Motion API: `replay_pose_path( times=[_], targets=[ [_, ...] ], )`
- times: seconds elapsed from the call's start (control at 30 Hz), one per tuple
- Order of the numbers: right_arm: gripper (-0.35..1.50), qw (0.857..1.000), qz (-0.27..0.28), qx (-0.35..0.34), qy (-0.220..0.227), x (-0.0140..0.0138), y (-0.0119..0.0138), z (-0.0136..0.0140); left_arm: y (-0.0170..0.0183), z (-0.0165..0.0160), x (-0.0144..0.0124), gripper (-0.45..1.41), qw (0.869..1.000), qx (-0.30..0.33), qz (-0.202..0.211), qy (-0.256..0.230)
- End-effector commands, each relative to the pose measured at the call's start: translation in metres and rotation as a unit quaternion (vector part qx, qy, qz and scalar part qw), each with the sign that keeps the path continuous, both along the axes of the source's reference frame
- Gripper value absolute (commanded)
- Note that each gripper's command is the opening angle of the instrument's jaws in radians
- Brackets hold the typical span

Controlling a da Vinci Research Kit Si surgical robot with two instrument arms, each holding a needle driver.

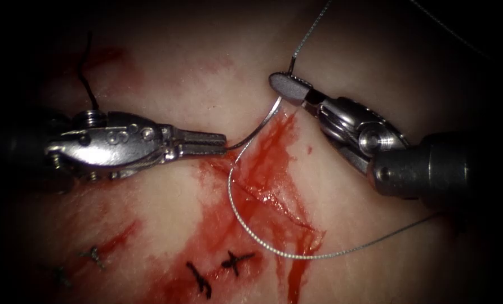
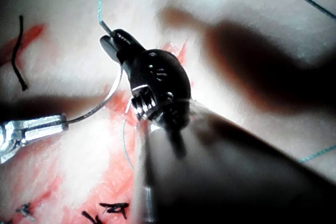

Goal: Wound Closure

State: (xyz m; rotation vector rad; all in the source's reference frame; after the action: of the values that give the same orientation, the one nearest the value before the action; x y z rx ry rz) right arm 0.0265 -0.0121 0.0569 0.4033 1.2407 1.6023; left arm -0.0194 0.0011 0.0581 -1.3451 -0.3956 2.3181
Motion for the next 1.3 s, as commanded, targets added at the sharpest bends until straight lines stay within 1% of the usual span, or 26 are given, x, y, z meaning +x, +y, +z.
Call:
replay_pose_path(
  times=[0.03,0.07,0.2,0.27,0.3,0.33,0.4,0.47,0.53,0.57,0.6,0.67,0.7,0.73,0.8,0.83,0.87,0.9,0.93,0.97,1.0,1.03,1.1,1.13,1.23,1.3],
  targets=[
    [-0.20,1.000,-0.002,-0.001,0.002,0.0009,0.0000,0.0002,-0.0002,0.0005,-0.0005,-0.45,1.000,0.002,0.002,-0.002],
    [-0.35,1.000,-0.004,-0.001,0.003,0.0009,-0.0001,0.0003,-0.0002,0.0005,-0.0006,-0.45,1.000,0.001,0.002,-0.002],
    [-0.35,1.000,-0.018,0.007,0.012,0.0008,-0.0004,0.0001,-0.0001,0.0006,-0.0007,-0.43,1.000,0.002,0.002,-0.001],
    [-0.35,1.000,-0.019,0.008,0.011,0.0007,-0.0005,0.0001,0.0005,0.0006,-0.0010,0.25,1.000,0.000,-0.007,0.003],
    [-0.35,1.000,-0.019,0.008,0.011,0.0006,-0.0005,0.0001,0.0011,0.0004,-0.0011,0.67,1.000,-0.002,-0.018,-0.002],
    [-0.35,1.000,-0.024,-0.002,0.006,0.0005,-0.0005,0.0001,0.0015,0.0003,-0.0010,0.94,1.000,-0.002,-0.025,-0.010],
    [-0.35,0.999,-0.035,-0.023,-0.007,0.0003,-0.0003,0.0003,0.0027,-0.0003,-0.0005,1.19,0.999,0.009,-0.042,-0.031],
    [-0.35,0.997,-0.052,-0.058,-0.028,-0.0001,-0.0001,0.0004,0.0038,-0.0010,0.0002,1.24,0.996,0.033,-0.066,-0.042],
    [-0.35,0.995,-0.048,-0.082,-0.024,-0.0009,0.0002,0.0006,0.0051,-0.0018,0.0013,1.24,0.993,0.058,-0.083,-0.053],
    [-0.35,0.991,-0.063,-0.114,-0.013,-0.0011,0.0005,0.0007,0.0056,-0.0020,0.0017,1.24,0.993,0.063,-0.086,-0.055],
    [-0.35,0.984,-0.080,-0.155,0.024,-0.0015,0.0008,0.0009,0.0061,-0.0022,0.0023,1.24,0.993,0.065,-0.087,-0.054],
    [-0.35,0.976,-0.067,-0.194,0.071,-0.0018,0.0014,0.0010,0.0066,-0.0021,0.0032,1.24,0.992,0.066,-0.090,-0.052],
    [-0.35,0.971,-0.060,-0.226,0.056,-0.0018,0.0016,0.0008,0.0068,-0.0019,0.0035,1.21,0.992,0.066,-0.092,-0.051],
    [-0.35,0.968,-0.065,-0.239,0.048,-0.0018,0.0018,0.0006,0.0070,-0.0015,0.0039,1.19,0.993,0.065,-0.092,-0.047],
    [-0.35,0.963,-0.067,-0.257,0.044,-0.0017,0.0020,0.0001,0.0069,-0.0003,0.0045,1.11,0.994,0.070,-0.069,-0.048],
    [-0.35,0.959,-0.071,-0.269,0.045,-0.0016,0.0019,-0.0003,0.0067,0.0003,0.0047,0.99,0.994,0.073,-0.053,-0.054],
    [-0.35,0.958,-0.077,-0.272,0.048,-0.0015,0.0018,-0.0005,0.0063,0.0010,0.0049,0.78,0.994,0.076,-0.039,-0.061],
    [-0.35,0.956,-0.092,-0.274,0.059,-0.0013,0.0017,-0.0009,0.0059,0.0017,0.0051,0.49,0.995,0.076,-0.028,-0.066],
    [-0.35,0.952,-0.113,-0.276,0.075,-0.0011,0.0016,-0.0011,0.0051,0.0026,0.0053,-0.10,0.995,0.071,-0.017,-0.071],
    [-0.35,0.947,-0.133,-0.278,0.090,-0.0008,0.0015,-0.0012,0.0046,0.0032,0.0054,-0.45,0.993,0.091,-0.024,-0.069],
    [-0.35,0.945,-0.143,-0.278,0.099,-0.0004,0.0014,-0.0013,0.0041,0.0038,0.0055,-0.45,0.989,0.129,-0.040,-0.065],
    [-0.35,0.947,-0.134,-0.279,0.091,0.0001,0.0012,-0.0015,0.0035,0.0045,0.0055,-0.45,0.987,0.143,-0.047,-0.063],
    [-0.35,0.940,-0.129,-0.307,0.070,0.0008,0.0009,-0.0020,0.0029,0.0054,0.0053,-0.45,0.987,0.141,-0.047,-0.061],
    [-0.35,0.936,-0.133,-0.319,0.069,0.0012,0.0009,-0.0024,0.0026,0.0058,0.0051,-0.45,0.987,0.145,-0.046,-0.061],
    [-0.35,0.911,-0.169,-0.367,0.087,0.0019,0.0015,-0.0033,0.0018,0.0064,0.0048,-0.45,0.983,0.175,-0.031,-0.054],
    [-0.35,0.898,-0.181,-0.392,0.085,0.0018,0.0019,-0.0038,0.0012,0.0066,0.0046,-0.45,0.978,0.201,-0.020,-0.043]
  ],
)
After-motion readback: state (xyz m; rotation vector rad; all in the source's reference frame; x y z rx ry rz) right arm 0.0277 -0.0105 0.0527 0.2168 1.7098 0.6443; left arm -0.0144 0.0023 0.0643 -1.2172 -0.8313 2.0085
